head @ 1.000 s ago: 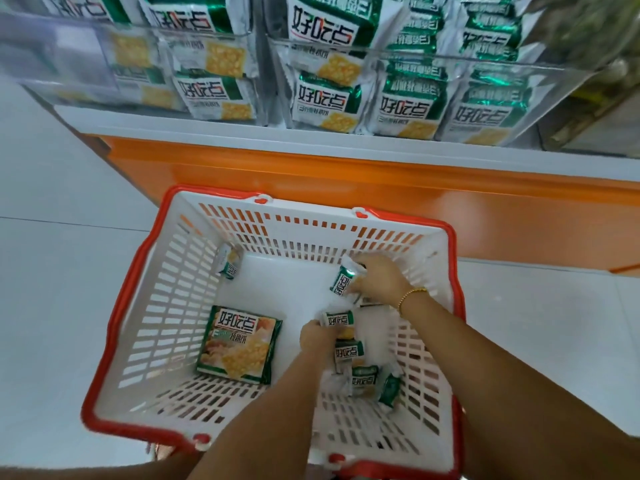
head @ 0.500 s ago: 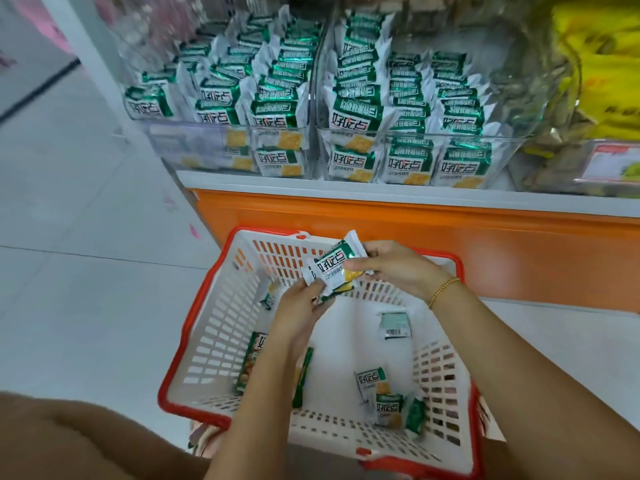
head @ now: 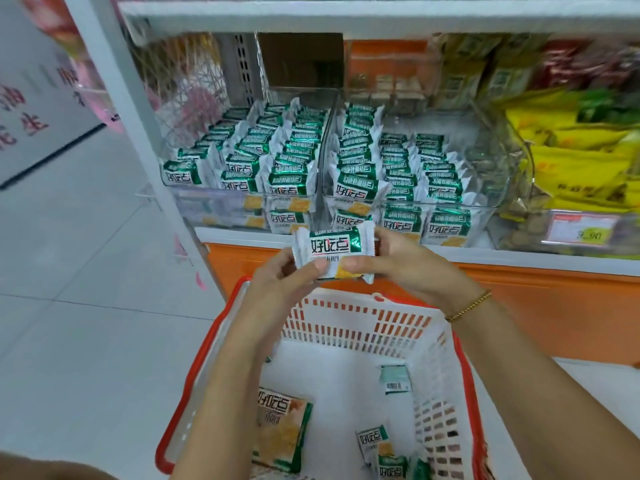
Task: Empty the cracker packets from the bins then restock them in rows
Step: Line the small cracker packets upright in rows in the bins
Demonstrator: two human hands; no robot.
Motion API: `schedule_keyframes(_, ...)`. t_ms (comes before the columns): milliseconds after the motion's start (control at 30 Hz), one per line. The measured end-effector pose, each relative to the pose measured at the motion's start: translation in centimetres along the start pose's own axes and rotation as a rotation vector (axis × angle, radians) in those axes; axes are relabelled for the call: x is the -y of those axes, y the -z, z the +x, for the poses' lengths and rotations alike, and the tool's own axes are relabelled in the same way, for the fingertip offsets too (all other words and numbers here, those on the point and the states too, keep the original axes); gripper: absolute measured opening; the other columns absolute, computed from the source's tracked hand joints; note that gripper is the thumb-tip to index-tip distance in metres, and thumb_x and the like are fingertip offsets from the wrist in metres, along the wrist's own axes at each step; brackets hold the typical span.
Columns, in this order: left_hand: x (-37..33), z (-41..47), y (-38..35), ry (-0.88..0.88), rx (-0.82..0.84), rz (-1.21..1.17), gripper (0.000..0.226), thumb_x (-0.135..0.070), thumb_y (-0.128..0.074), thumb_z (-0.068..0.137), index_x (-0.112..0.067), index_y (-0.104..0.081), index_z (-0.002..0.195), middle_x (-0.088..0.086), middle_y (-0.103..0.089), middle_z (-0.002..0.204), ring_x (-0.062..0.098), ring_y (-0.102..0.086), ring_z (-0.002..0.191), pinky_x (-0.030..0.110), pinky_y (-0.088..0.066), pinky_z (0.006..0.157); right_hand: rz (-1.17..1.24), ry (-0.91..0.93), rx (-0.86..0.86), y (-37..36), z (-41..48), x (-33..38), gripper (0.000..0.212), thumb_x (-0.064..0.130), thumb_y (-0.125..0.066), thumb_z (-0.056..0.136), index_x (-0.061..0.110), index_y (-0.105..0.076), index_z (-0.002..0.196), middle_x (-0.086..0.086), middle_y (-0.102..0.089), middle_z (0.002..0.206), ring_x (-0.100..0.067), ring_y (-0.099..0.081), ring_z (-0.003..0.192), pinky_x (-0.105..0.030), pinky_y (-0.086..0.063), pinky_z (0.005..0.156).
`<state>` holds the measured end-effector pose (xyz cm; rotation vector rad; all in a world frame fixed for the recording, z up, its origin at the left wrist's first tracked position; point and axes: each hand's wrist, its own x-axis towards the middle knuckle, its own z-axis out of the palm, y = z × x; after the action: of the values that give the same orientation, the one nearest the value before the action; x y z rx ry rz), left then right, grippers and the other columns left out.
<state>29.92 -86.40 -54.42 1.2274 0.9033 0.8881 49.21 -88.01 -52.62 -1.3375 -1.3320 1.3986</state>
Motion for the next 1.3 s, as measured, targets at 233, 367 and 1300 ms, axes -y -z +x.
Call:
schedule_keyframes(233, -7.0, 5.5, -2.2, -0.175, 0.039, 0.127, 0.062, -0.049, -0.066, 0.077, -0.018, -0.054, 0.13, 0.001, -0.062, 0.123, 0.01, -0.064, 0.107, 0.035, -0.05, 0.097, 0.16, 0.18, -0.179, 3.4, 0.1, 4.7, 0.038, 0.024, -0.074, 0.08, 0.012, -0.064, 0.115, -0.009, -0.068, 0.118, -0.02, -0.062, 0.103, -0.036, -0.049, 0.083)
schedule_keyframes(367, -7.3, 8.0, -4.0, -0.47, -0.048, 0.718, 0.056, -0.042, -0.057, 0.091, -0.022, -0.041, 0.141, -0.006, -0.044, 0.141, 0.008, -0.044, 0.126, 0.027, -0.034, 0.109, 0.144, 0.294, -0.553, 6.4, 1.9, 6.6, 0.02, 0.022, -0.069, 0.086, 0.021, -0.066, 0.106, 0.004, -0.072, 0.106, -0.009, -0.066, 0.094, -0.024, -0.053, 0.076)
schedule_keyframes(1300, -0.1, 11.4, -6.9, -0.672, -0.23, 1.505, 0.069, -0.037, -0.035, 0.083, 0.001, -0.036, 0.14, 0.028, -0.039, 0.143, 0.04, -0.039, 0.133, 0.046, -0.021, 0.108, -0.453, -0.129, -0.809, 18.4, 18.7, 7.0, 0.09, 0.01, -0.086, 0.067, 0.01, -0.033, 0.141, -0.012, -0.044, 0.142, -0.031, -0.043, 0.13, -0.034, -0.043, 0.102)
